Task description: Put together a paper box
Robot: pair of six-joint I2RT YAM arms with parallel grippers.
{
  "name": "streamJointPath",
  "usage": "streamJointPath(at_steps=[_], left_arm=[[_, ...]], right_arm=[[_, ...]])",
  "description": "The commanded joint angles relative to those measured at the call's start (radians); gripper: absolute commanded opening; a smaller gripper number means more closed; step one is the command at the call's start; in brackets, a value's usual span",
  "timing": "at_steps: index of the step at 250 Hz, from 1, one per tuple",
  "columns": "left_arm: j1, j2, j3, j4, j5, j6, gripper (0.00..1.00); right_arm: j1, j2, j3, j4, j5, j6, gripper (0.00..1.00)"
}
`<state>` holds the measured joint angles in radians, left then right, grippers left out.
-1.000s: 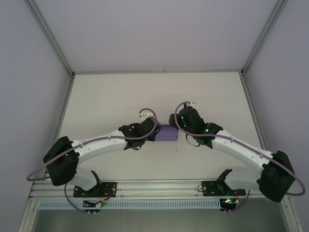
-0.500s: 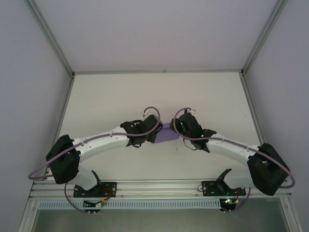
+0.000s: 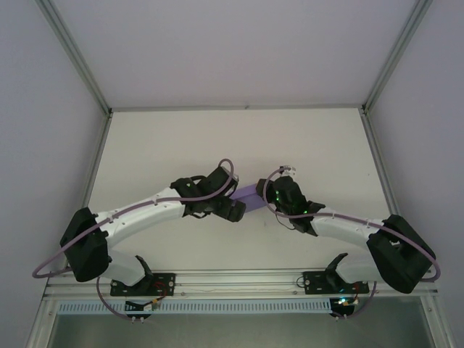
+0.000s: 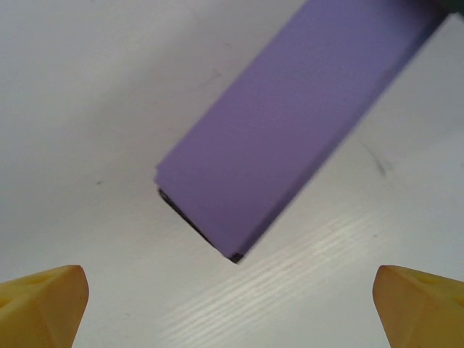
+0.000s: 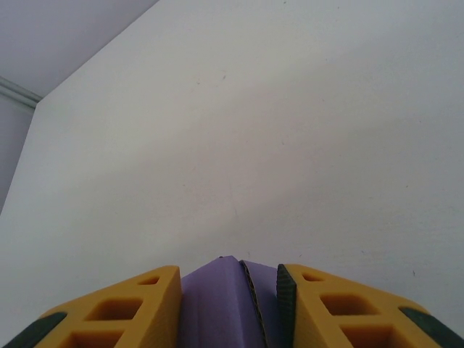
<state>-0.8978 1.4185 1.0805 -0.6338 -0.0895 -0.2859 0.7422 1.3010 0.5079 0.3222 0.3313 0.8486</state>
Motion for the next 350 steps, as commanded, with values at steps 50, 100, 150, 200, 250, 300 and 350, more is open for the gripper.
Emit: streamJointPath(at_steps=[50,100,150,200,250,300,350], left_arm=[[0.165,0.012,0.036,0.075,0.185,-0.099,1.00],[0.252,0.083,-0.050,0.163,0.374,-0.126,0.85],[0.288,0.083,-0.218,0.289,0.417,-0.149,0.71],[0.318,0.073,-0.365,0.447,0.422,-0.156,0.40],[0.322,0.104,-0.403,0.527,0.450,-0.157,0.14],[0.322,0.100,-0.414,0.526,0.415,-0.149,0.04],[0.322,0.089,-0.399,0.495,0.399,-0.127,0.06]], right_arm=[[0.012,0.061,-0.075,-0.187,-0.049,-0.045,0.39],[0.011,0.064,-0.074,-0.205,-0.044,-0.044,0.39],[0.012,0.085,-0.096,-0.198,-0.053,-0.040,0.39],[0.002,0.112,-0.199,-0.039,-0.151,-0.152,0.32],[-0.033,0.141,-0.334,0.281,-0.291,-0.220,0.17],[-0.045,0.162,-0.363,0.370,-0.295,-0.294,0.04],[-0.069,0.156,-0.375,0.434,-0.332,-0.307,0.02]])
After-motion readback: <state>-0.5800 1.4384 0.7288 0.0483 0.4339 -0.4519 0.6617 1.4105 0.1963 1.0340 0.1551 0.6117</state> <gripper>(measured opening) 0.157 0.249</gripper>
